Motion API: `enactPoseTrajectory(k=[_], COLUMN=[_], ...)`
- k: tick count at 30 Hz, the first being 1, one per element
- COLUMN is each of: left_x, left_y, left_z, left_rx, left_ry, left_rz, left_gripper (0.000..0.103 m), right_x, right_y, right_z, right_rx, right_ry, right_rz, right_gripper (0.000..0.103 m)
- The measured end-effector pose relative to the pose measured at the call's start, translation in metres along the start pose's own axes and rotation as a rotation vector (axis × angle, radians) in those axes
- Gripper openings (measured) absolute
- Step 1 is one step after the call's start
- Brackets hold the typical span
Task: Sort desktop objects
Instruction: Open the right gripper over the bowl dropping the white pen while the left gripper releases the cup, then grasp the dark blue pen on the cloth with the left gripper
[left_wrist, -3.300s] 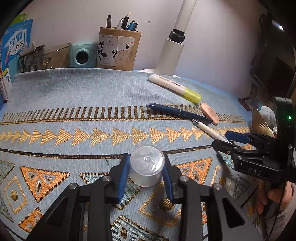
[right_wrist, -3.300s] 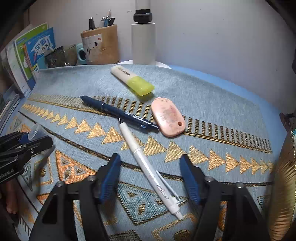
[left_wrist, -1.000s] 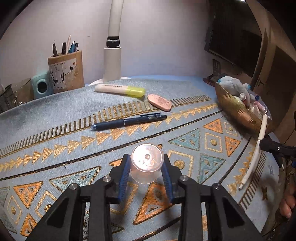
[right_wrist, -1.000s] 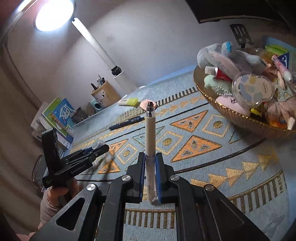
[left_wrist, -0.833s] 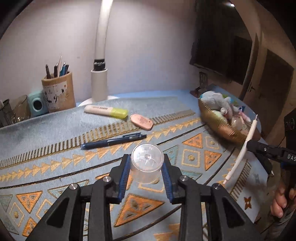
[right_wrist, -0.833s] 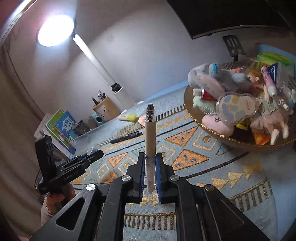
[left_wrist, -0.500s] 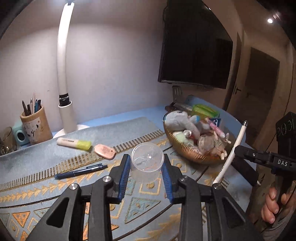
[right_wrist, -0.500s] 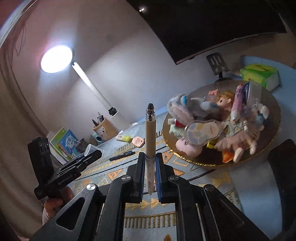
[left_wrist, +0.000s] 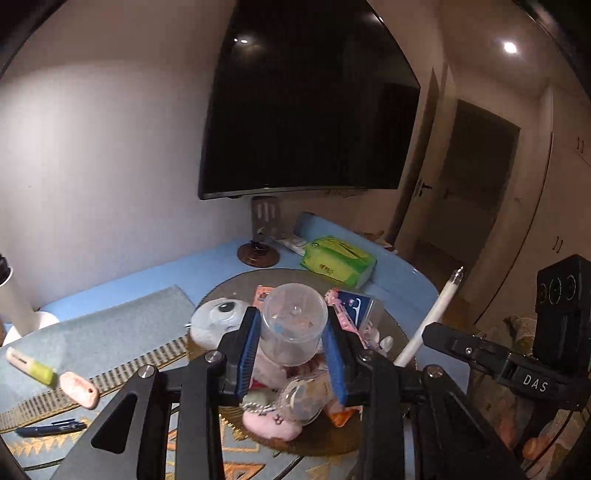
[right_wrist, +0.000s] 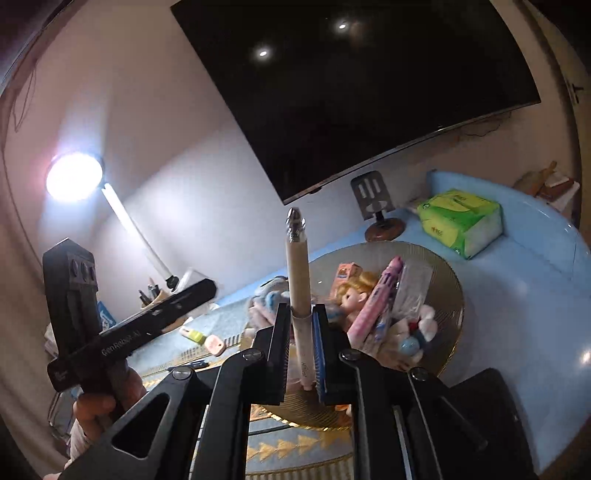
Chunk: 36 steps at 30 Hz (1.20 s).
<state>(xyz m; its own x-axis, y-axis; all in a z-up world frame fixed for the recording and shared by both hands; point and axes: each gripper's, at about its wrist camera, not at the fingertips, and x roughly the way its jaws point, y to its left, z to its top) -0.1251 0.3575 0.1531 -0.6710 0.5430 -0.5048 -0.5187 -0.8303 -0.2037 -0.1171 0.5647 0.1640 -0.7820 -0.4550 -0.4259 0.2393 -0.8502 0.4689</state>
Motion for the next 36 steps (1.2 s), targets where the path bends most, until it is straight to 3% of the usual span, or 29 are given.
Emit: enactPoseTrajectory(k=[3,6,7,8,10,14,19,23,28,32,36], left_x=[0.026,0.044,0.05,0.052,0.044,0.017,-0.008,-0.043,-0.102,-0.151,-0.178], left_y=[-0.007,-0.006,-0.003,0.0,0.006,0.019,0.042,0.071,0.13,0.188,0.236], left_z=[0.0,-0.003,-0.005,-0.007,-0.014,-0.021,-0.035,-0.054,-0.084,-0.12,-0.149], left_rx=[-0.002,-0.033,-0.047,-0.061,-0.084,-0.1,-0.143,-0.186,-0.278,-0.347,-0.424], left_ry=[0.028,0.055,0.078,0.101,0.085,0.017,0.013,-0.008,-0.034,-0.024,0.021], left_rz=[-0.013,-0.012,-0.017,-0.021,-0.015,-0.017,0.027,0.098,0.225,0.371,0.446], left_gripper=[0.03,0.032,0.043,0.064,0.076,0.076,0.077,0.077,0.077,0.077,0.077], right_x=[0.016,0.034,0.039,0.04,0.036,0.02,0.006,0.001,0.006,0.037,0.082], right_y=[-0.002,0.0,-0.002,-0.005,-0.012,-0.012,0.014,0.048,0.093,0.123,0.155], right_z=[0.004,0.009,0.011,0.011,0.008,-0.005,-0.024,-0.034,-0.049,-0.081,-0.114], right_rx=[-0.015,-0.05,-0.048,-0.035,0.0,0.008,-0.027,-0.095,-0.179,-0.171,-0.246], right_ry=[0.025,0.024,0.031,0.036,0.021,-0.025,-0.031,-0.01,0.034,0.157,0.276], right_rz=[-0.001,-0.063,-0.083,-0.088,-0.065,-0.077,-0.008,0.048,0.118,0.219,0.22], right_gripper=[0.015,0.015,0.015,0.015,0.016,0.037,0.05,0.081,0.092,0.095,0.095])
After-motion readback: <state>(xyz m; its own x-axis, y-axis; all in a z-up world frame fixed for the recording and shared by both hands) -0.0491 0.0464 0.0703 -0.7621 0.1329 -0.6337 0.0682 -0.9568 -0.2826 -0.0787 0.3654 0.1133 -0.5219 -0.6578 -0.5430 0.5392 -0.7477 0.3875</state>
